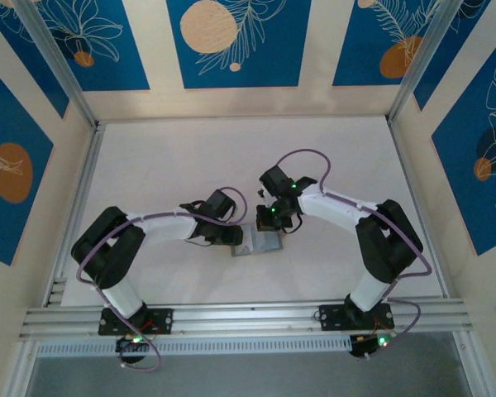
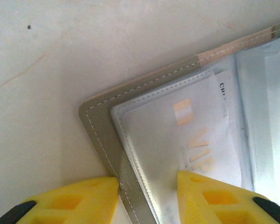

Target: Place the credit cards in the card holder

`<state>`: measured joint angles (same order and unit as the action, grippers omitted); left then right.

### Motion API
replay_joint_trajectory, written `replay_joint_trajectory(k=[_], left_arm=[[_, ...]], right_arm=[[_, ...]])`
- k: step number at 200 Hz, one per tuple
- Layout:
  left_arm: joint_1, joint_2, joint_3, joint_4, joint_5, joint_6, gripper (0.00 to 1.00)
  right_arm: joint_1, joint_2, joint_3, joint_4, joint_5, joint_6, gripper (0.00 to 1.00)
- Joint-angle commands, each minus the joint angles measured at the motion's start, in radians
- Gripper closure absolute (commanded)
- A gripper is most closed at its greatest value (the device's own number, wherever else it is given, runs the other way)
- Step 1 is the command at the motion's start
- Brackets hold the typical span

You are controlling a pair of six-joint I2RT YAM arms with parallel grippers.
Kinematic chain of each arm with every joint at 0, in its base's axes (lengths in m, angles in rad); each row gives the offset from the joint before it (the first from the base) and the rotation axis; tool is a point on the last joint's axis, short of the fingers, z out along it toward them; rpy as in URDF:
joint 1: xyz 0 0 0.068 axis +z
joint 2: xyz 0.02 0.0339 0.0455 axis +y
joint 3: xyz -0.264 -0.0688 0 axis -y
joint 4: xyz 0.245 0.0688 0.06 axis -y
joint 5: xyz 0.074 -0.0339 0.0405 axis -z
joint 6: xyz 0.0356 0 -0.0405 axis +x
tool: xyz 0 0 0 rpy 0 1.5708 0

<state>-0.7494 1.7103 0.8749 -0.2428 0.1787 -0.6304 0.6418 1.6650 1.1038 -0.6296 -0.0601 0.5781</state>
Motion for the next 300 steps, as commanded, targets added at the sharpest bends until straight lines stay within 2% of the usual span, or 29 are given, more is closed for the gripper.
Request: replay_joint_trajectory(k=[1, 52, 78, 108, 161, 180, 196, 218, 239, 281, 300], left_arm=[[-0.033, 0.135, -0.08, -0.012, -0.008, -0.003, 0.61], [-0.033, 0.071, -0.029, -0.06, 0.019, 0.03, 0.58], [-0.026, 0.029, -0.039, -0.083, 0.004, 0.008, 0.56], [0.006, -0.064, -0.099, -0.103, -0.021, -0.027, 0.52], [0.083, -0.192, -0.153, -0.137, 0.029, -0.019, 0.49], [0.115, -0.234, -0.163, -0.154, 0.036, -0.005, 0.5], [0.119, -0.26, -0.138, -0.19, 0.028, 0.029, 0.52], [0.116, -0.276, -0.095, -0.208, 0.051, 0.058, 0.57], [0.11, -0.258, -0.049, -0.213, 0.059, 0.072, 0.61], [0.085, -0.183, 0.024, -0.185, 0.089, 0.077, 0.64], [0.074, -0.138, 0.042, -0.163, 0.096, 0.078, 0.66]], right_arm=[[0.001, -0.017, -0.001, 0.003, -0.059, -0.001, 1.0], [0.069, 0.097, 0.018, 0.167, -0.213, 0.088, 1.0], [0.074, 0.128, 0.008, 0.215, -0.26, 0.118, 0.85], [0.056, 0.079, -0.019, 0.222, -0.281, 0.106, 0.72], [0.007, 0.007, -0.059, 0.237, -0.34, 0.096, 0.67], [0.009, 0.009, -0.063, 0.236, -0.313, 0.102, 0.67], [0.0, 0.012, -0.08, 0.233, -0.273, 0.117, 0.72], [0.012, 0.042, -0.059, 0.17, -0.173, 0.107, 0.91], [0.048, 0.099, -0.039, 0.171, -0.146, 0.107, 1.0], [0.101, 0.227, 0.017, 0.193, -0.105, 0.133, 1.0], [0.111, 0.234, 0.032, 0.192, -0.094, 0.142, 1.0]])
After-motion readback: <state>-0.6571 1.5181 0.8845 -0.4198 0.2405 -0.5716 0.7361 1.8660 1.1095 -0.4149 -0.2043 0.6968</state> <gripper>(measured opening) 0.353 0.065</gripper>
